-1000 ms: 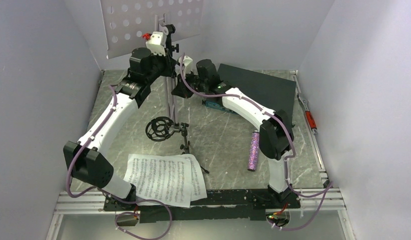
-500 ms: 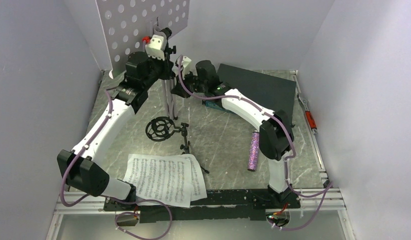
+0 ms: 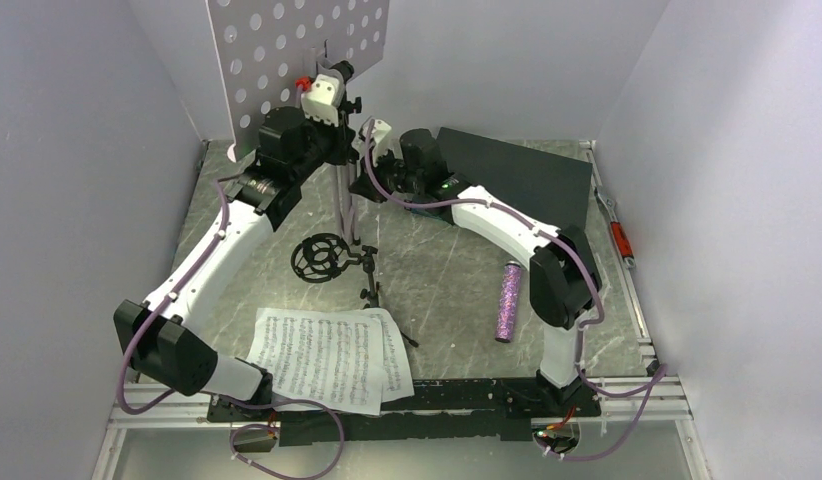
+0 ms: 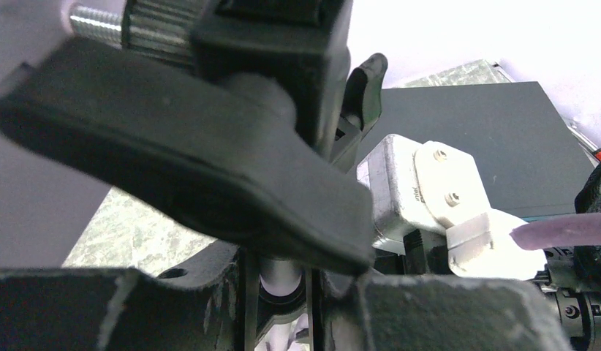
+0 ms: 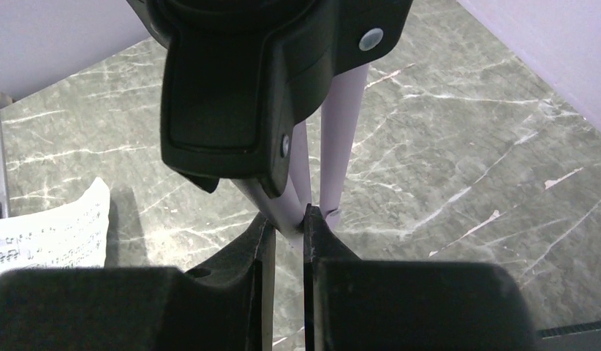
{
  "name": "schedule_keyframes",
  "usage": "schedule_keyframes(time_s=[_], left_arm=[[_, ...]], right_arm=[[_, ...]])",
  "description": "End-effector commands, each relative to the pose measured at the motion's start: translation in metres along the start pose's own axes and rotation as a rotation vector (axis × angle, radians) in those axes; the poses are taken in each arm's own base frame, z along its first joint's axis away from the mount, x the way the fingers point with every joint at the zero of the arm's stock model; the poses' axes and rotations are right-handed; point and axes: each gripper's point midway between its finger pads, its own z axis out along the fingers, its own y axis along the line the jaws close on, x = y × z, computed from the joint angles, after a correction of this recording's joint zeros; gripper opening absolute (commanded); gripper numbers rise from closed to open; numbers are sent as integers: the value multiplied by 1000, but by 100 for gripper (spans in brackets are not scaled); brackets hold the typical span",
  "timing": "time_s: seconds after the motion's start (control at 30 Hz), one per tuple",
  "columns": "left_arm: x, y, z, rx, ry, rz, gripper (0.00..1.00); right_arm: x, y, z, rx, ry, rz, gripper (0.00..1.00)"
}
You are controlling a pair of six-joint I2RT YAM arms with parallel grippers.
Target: Set up the instrument practice props
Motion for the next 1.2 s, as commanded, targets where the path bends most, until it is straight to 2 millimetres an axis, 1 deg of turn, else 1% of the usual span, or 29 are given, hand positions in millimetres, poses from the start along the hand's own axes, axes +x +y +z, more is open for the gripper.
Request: schedule_keyframes(time_s=[0.0, 0.13, 0.3, 0.43, 0.53, 0.67, 0.87, 1.07, 1.17], left_arm=[[-201, -49, -119, 187, -612, 0, 3], [-203, -45, -120, 163, -626, 17, 3], [-209, -42, -122, 147, -629, 34, 3], [-215, -42, -125, 147, -643, 21, 3], [-223, -36, -129, 114, -665, 10, 3], [-232, -35, -133, 104, -678, 7, 3], [-239, -29, -138, 75, -695, 13, 3], [-241, -29, -140, 70, -700, 28, 3], [-243, -19, -142, 14, -711, 13, 3]], right_arm=[[22, -61, -18, 244, 53, 82, 0], [23, -58, -24, 243, 65, 81, 0], [32, -54, -27, 235, 90, 89, 0], [42, -54, -27, 234, 109, 98, 0], [47, -52, -26, 227, 118, 102, 0], [52, -55, -27, 237, 138, 99, 0], [49, -55, -34, 257, 140, 86, 0], [54, -55, -38, 265, 160, 90, 0], [59, -54, -37, 259, 173, 95, 0]])
